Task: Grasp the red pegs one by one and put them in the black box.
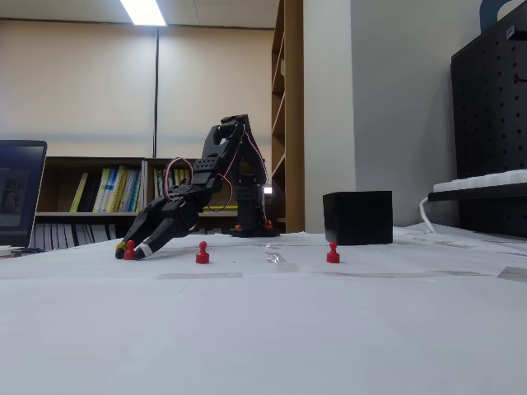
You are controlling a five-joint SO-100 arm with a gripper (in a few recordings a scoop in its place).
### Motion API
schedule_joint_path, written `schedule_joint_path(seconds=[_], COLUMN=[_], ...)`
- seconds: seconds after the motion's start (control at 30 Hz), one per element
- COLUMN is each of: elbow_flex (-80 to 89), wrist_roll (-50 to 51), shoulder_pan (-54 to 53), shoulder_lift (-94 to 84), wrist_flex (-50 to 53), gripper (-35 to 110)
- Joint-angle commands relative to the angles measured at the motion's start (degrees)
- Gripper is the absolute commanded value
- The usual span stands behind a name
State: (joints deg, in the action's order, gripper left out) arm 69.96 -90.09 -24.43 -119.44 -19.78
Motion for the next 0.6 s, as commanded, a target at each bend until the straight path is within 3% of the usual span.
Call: schedule_joint_path(seconds=[0.0, 0.23, 0.33, 0.57], elbow_flex=[1.0, 0.9, 1.0, -0.7], wrist_roll=[-0.8, -1.0, 0.3, -5.4], shoulder_pan=[0.4, 0.2, -0.2, 1.1], shoulder_lift=[-1.3, -1.1, 1.7, 22.3], wrist_flex=[-0.5, 0.7, 6.9, 37.0], gripper=[8, 0, 0, 0])
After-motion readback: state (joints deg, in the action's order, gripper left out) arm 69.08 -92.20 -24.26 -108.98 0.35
